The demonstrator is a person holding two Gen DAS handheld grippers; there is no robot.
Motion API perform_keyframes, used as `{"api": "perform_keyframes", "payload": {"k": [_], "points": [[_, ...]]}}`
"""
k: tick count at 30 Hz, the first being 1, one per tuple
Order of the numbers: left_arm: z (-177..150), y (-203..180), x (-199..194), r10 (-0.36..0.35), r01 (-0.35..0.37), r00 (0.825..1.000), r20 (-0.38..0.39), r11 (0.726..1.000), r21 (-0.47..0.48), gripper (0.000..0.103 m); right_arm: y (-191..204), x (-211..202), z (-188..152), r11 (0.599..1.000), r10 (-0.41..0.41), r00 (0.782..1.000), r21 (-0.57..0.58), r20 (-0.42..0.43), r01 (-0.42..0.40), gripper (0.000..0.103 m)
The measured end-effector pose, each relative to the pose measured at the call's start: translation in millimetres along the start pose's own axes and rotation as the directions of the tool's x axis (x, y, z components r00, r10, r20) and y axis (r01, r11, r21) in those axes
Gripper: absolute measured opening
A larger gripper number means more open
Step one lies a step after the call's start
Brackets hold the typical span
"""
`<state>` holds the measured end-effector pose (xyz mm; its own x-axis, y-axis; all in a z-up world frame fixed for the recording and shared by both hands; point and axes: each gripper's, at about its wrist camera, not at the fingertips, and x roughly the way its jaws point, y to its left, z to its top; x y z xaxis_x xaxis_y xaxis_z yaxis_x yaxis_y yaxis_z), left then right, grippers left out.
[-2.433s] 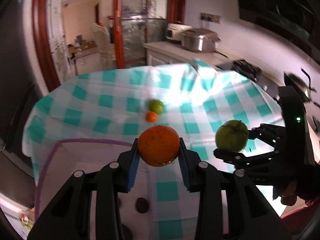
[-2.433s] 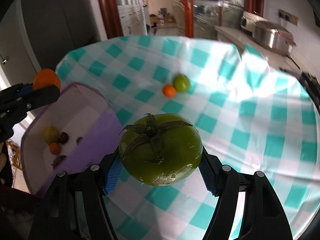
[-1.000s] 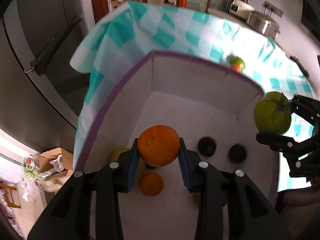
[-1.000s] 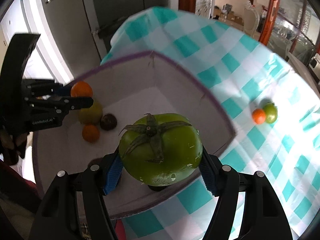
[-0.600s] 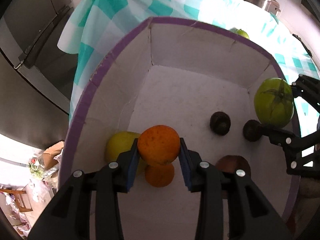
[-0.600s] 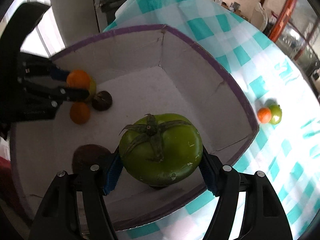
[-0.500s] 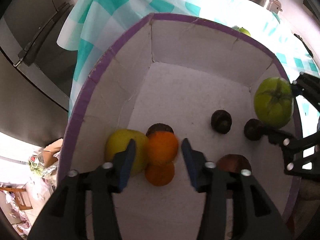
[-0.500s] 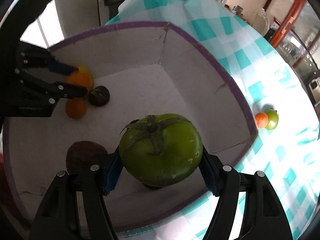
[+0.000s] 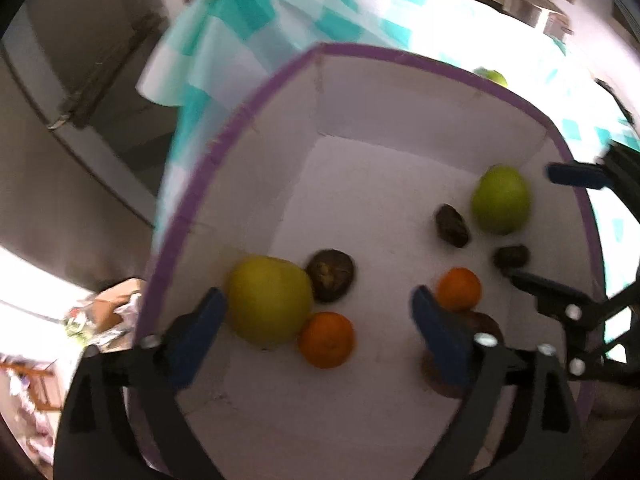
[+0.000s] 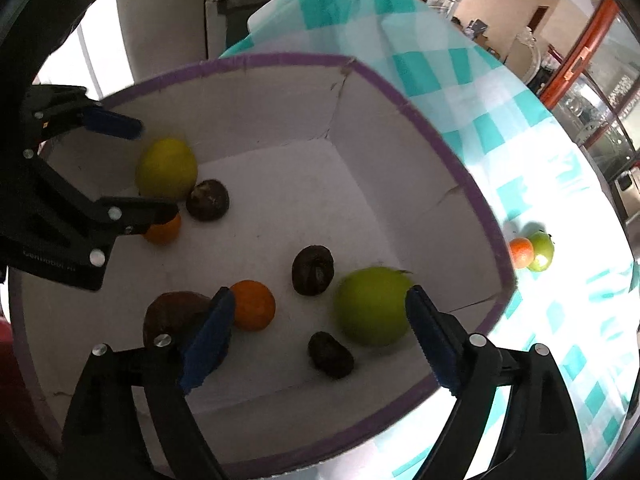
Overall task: Organize fruits
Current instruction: 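Open both grippers to drop the tangerine and green tomato into the box, then grasp another green tomato with the right gripper while the left grasps the last tangerine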
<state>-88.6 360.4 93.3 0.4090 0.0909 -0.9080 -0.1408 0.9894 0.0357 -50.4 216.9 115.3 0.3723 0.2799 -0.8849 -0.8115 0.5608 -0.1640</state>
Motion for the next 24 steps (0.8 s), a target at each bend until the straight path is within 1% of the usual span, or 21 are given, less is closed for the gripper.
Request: {"api": "perform_keyframes", "payload": {"k": [1, 3, 6, 9, 12, 16, 17, 19, 21, 22, 24], "points": [[0, 1, -2, 0.013, -0.013, 1.000, 0.010, 1.000, -0.017, 0.099, -1, -2, -2, 1.000, 0.001, 1.000, 0.006, 0.008, -0.001, 0.087], [1, 4, -2, 0.039, -0.039, 0.999, 0.005, 0.998, -0.053, 0.099, -4, -9, -7, 1.000, 0.010, 1.000, 0.021, 0.027, -0.010, 0.087], [3, 8, -3, 0.074, -0.074, 0.997, 0.002, 0.995, -0.071, 0.099, -12, -18, -15, 0.999, 0.028, 0.997, 0.045, 0.066, -0.031, 0.087], [3, 2, -6, 0.152, -0.152, 0.988, -0.001, 0.987, -0.059, 0.099, -22, -31, -23, 0.996, 0.039, 0.992, 0.078, 0.119, -0.049, 0.088], [4, -3, -5, 0.194, -0.194, 0.981, -0.007, 0.979, -0.067, 0.099, -37, -44, -34, 0.986, 0.066, 0.983, 0.143, 0.174, -0.091, 0.088], [4, -9, -13, 0.246, -0.246, 0.969, -0.009, 0.964, -0.105, 0.099, -65, -64, -50, 0.964, 0.059, 0.969, 0.239, 0.241, -0.119, 0.088], [5, -14, -16, 0.251, -0.250, 0.968, -0.004, 0.962, -0.109, 0.099, -74, -68, -55, 0.955, 0.053, 0.966, 0.269, 0.254, -0.123, 0.088], [9, -24, -21, 0.259, -0.256, 0.966, 0.011, 0.961, -0.107, 0.099, -97, -74, -70, 0.925, 0.026, 0.961, 0.358, 0.275, -0.127, 0.088], [15, -37, -25, 0.257, -0.253, 0.966, 0.028, 0.962, -0.100, 0.099, -118, -74, -86, 0.889, -0.005, 0.963, 0.442, 0.270, -0.119, 0.088], [18, -44, -27, 0.249, -0.244, 0.968, 0.036, 0.965, -0.096, 0.099, -129, -72, -95, 0.866, -0.021, 0.966, 0.488, 0.259, -0.112, 0.088], [26, -59, -28, 0.219, -0.214, 0.975, 0.046, 0.972, -0.094, 0.099, -154, -61, -115, 0.803, -0.036, 0.975, 0.587, 0.218, -0.102, 0.088]]}}
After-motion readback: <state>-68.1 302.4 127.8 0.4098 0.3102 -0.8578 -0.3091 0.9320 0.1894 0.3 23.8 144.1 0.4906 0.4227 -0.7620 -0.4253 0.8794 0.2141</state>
